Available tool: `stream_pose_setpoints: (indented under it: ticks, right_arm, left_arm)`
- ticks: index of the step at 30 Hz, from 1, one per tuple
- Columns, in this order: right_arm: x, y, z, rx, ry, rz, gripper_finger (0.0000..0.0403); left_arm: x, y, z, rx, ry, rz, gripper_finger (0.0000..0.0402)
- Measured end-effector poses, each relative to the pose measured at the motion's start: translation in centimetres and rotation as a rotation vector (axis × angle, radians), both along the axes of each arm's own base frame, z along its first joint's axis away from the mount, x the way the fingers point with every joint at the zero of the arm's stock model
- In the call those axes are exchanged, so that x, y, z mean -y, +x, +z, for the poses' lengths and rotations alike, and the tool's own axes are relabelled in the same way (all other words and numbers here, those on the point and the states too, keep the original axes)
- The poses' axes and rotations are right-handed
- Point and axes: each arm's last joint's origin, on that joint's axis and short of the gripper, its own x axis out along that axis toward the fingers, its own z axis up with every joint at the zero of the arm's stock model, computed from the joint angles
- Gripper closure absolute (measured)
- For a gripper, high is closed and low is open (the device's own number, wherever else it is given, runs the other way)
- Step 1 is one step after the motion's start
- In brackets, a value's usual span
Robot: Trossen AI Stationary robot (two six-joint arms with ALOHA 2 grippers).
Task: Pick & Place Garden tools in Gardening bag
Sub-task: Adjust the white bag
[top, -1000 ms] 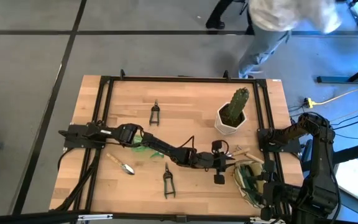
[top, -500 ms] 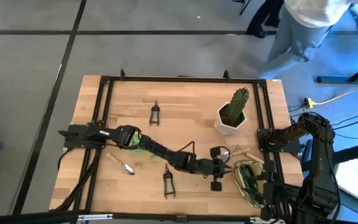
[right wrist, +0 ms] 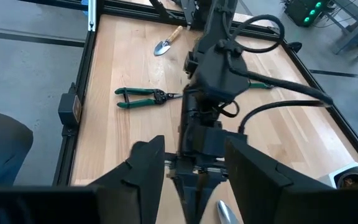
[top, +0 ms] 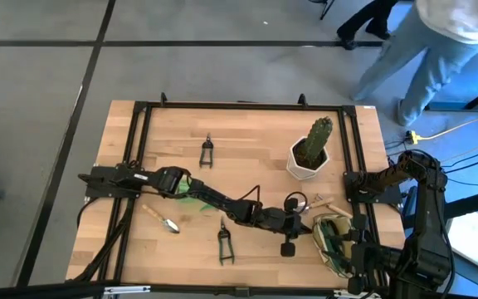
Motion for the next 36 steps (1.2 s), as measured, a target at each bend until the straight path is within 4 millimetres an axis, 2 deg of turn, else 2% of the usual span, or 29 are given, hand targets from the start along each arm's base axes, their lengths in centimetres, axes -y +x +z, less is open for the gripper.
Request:
stream_pose_setpoints:
  ticks: [22,36]
  right_arm:
    - [0.1,0.0,0.0,-0.006,-0.017,0.002,0.0236]
    - [0.2,-0.1,0.0,-0.005,-0.036,0.003,0.0235]
  left_arm:
    - [-3.1,0.9,0.1,0.034,-0.027,0.008,0.0401]
    - [-3.6,1.3,1.5,0.099,-0.04,-0.038,0.04]
